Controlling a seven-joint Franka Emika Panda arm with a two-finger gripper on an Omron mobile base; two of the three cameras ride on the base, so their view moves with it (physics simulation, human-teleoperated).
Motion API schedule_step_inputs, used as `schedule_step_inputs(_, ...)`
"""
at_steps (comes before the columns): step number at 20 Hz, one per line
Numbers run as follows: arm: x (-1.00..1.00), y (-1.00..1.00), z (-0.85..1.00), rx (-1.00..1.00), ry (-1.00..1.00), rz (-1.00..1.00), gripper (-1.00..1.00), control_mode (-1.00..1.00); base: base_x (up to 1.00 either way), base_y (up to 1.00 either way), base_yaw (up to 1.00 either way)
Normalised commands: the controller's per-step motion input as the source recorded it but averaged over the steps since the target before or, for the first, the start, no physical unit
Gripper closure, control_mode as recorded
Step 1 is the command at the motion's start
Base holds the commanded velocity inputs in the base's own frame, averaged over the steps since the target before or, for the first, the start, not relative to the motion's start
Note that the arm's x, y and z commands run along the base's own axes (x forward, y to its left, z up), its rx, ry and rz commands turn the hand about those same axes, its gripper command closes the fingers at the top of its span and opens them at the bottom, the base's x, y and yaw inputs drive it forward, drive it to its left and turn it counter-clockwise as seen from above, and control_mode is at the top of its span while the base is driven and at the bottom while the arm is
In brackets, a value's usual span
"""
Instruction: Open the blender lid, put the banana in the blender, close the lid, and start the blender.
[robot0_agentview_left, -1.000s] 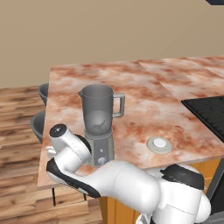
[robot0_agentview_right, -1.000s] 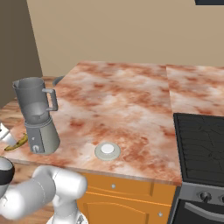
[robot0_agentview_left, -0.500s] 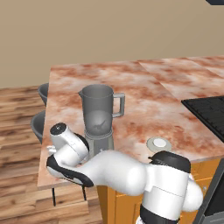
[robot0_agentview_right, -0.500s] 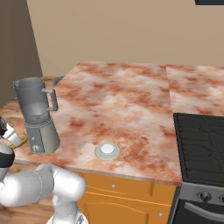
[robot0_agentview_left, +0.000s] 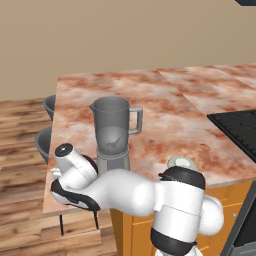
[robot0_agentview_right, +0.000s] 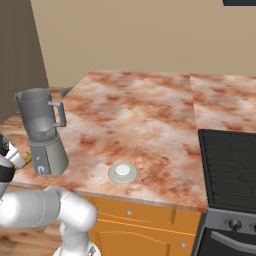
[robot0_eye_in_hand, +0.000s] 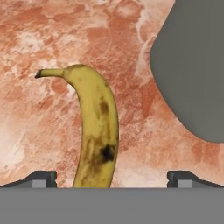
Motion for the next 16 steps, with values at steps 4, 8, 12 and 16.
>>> schedule_step_inputs(4, 0.19, 0.16, -0.15, 0.0, 0.0, 0.0, -1.0, -1.0, 0.0, 0.0, 0.0)
schedule_step_inputs(8, 0.19, 0.03, -0.25, 0.0, 0.0, 0.0, -1.0, -1.0, 0.0, 0.0, 0.0)
schedule_step_inputs(12, 0.1, 0.0, -0.27, 0.0, 0.0, 0.0, -1.0, -1.0, 0.0, 0.0, 0.0)
schedule_step_inputs(16, 0.01, 0.0, -0.38, 0.0, 0.0, 0.0, 1.0, -1.0, 0.0, 0.0, 0.0)
